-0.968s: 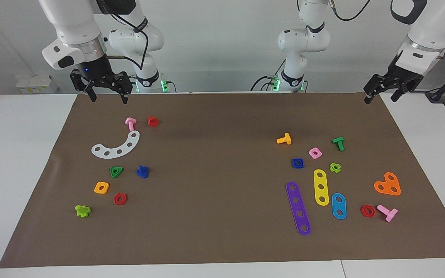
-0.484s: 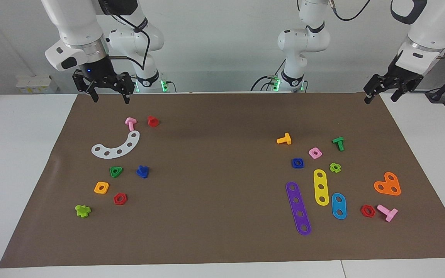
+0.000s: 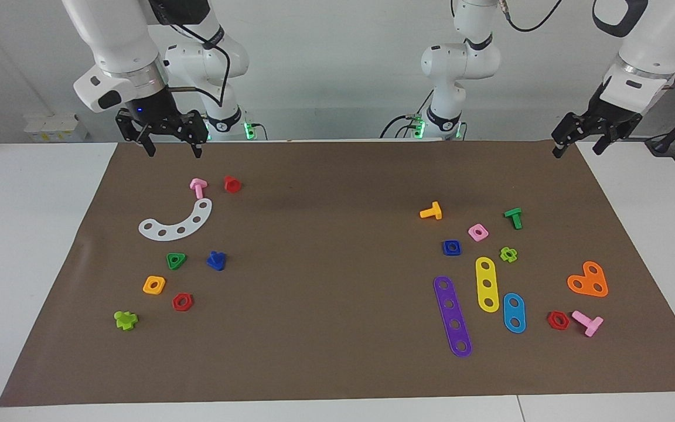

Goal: Unscrew and place screws in storage area

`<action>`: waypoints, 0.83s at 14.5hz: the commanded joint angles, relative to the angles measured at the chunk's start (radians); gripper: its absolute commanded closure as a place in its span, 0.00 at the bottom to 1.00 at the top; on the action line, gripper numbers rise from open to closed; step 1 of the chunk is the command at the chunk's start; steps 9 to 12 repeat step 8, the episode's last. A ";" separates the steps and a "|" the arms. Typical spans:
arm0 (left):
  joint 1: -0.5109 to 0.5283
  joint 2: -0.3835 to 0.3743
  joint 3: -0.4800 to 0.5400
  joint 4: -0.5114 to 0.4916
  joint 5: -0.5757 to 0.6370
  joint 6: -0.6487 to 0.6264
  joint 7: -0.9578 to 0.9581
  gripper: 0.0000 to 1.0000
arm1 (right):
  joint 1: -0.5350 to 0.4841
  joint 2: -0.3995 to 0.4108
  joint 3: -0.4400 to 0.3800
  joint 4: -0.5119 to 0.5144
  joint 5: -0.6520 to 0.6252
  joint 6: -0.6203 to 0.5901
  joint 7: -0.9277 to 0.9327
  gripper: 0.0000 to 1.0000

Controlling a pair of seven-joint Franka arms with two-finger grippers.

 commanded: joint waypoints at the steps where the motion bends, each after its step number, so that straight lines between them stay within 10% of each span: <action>1: 0.000 -0.031 -0.002 -0.033 0.017 0.008 -0.002 0.00 | -0.014 -0.029 0.002 -0.037 0.030 0.000 -0.006 0.00; 12: 0.000 -0.031 -0.001 -0.033 0.017 0.008 -0.002 0.00 | -0.018 -0.029 0.001 -0.037 0.030 0.005 -0.012 0.00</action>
